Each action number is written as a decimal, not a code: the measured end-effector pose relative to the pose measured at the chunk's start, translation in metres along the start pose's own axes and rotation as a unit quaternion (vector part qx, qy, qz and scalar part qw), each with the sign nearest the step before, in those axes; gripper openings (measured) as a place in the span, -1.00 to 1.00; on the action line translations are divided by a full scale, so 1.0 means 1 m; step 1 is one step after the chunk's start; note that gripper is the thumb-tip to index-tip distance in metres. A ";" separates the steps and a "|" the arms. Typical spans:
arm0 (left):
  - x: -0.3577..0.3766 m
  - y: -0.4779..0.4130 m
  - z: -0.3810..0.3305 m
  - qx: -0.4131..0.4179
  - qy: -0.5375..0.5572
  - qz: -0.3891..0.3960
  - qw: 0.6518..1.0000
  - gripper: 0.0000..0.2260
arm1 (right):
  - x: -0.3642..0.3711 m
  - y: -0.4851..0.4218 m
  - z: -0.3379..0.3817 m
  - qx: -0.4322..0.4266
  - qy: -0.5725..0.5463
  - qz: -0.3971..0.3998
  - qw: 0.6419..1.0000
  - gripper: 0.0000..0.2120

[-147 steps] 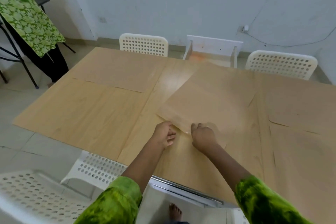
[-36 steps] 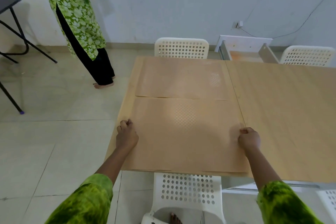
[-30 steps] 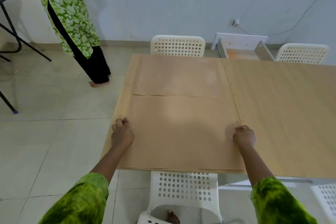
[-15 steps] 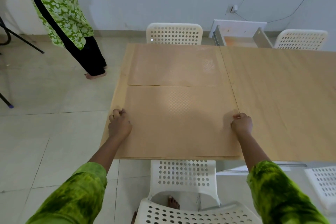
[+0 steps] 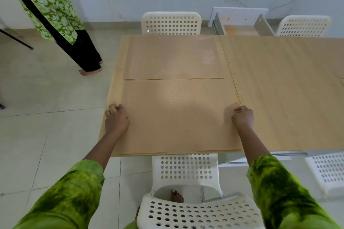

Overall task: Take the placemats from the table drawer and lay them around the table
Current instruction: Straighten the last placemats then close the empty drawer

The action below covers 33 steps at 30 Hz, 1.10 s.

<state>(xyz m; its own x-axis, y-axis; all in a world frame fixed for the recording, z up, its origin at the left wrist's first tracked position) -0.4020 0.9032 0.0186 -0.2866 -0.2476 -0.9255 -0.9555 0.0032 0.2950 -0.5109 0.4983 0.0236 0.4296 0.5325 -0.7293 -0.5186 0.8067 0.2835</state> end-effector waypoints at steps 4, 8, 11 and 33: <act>-0.003 0.001 0.002 0.012 -0.012 0.003 1.000 -0.61 | 0.000 0.003 0.002 -0.017 0.038 -0.010 0.999 -0.70; -0.006 0.002 0.003 0.015 -0.026 0.011 0.999 -0.60 | -0.002 0.006 0.003 -0.019 0.048 -0.011 0.999 -0.68; -0.006 0.003 -0.002 0.008 -0.034 0.005 0.999 -0.60 | -0.002 0.008 0.004 -0.013 0.044 -0.010 0.999 -0.67; 0.008 -0.045 -0.128 0.260 -0.099 -0.003 0.960 -0.44 | 0.106 0.055 0.133 -0.335 0.182 0.099 0.919 -0.54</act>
<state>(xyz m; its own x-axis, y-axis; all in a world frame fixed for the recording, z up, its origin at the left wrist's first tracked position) -0.3521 0.7773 0.0281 -0.2401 -0.0606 -0.9689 -0.8479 0.4990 0.1789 -0.3955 0.6337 0.0449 0.0665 0.4326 -0.8991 -0.9509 0.3004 0.0742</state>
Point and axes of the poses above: each hand's wrist, its own y-axis away from the middle knuckle, its own x-axis out of the palm, z = x × y, the point moved 2 cm from there along -y, towards the middle knuckle, and after that the axes turned 1 degree about -y, right-handed, at the moved point
